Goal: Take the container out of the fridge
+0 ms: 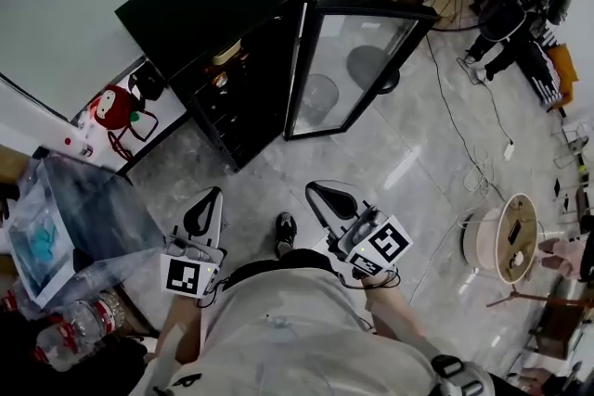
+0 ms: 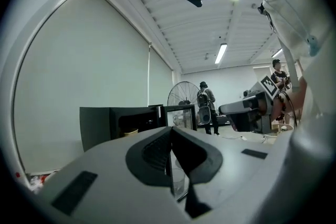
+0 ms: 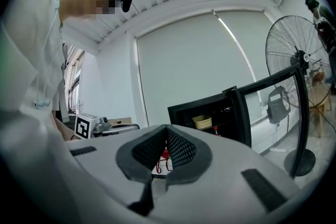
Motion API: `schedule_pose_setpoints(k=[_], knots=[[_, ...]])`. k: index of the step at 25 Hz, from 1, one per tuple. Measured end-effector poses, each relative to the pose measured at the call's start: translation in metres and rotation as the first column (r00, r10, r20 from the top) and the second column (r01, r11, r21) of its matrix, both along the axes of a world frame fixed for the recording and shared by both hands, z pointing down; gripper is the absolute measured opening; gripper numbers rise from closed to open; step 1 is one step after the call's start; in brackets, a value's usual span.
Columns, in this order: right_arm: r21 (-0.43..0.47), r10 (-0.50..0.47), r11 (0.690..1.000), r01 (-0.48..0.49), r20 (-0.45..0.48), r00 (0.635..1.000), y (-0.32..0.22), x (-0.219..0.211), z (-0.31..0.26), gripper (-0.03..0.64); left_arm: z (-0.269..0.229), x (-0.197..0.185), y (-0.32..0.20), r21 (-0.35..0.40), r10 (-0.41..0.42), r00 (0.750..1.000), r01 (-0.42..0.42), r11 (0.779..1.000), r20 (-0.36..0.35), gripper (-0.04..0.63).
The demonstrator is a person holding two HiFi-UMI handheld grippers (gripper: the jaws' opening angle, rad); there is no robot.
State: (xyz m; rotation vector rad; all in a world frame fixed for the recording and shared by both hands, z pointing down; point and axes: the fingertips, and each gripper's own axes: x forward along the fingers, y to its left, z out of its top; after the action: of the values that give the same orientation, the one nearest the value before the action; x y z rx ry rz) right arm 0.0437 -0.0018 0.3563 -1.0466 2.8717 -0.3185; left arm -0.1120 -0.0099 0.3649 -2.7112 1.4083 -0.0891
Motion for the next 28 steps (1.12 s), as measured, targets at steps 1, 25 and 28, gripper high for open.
schedule_pose_setpoints(k=[1, 25, 28], knots=[[-0.004, -0.014, 1.0, 0.014, 0.013, 1.0, -0.013, 0.007, -0.002, 0.015, -0.004, 0.005, -0.014, 0.011, -0.012, 1.0, 0.012, 1.0, -0.002, 0.009], [0.082, -0.122, 0.985, 0.153, -0.298, 0.947, -0.172, -0.009, 0.008, 0.017, -0.017, 0.03, -0.165, -0.001, -0.044, 0.999, 0.044, 0.999, -0.023, 0.009], [0.249, -0.029, 0.933, 0.261, -0.669, 0.743, -0.191, -0.028, 0.023, 0.017, -0.011, 0.029, -0.172, -0.008, -0.038, 0.999, 0.038, 0.999, -0.017, 0.009]])
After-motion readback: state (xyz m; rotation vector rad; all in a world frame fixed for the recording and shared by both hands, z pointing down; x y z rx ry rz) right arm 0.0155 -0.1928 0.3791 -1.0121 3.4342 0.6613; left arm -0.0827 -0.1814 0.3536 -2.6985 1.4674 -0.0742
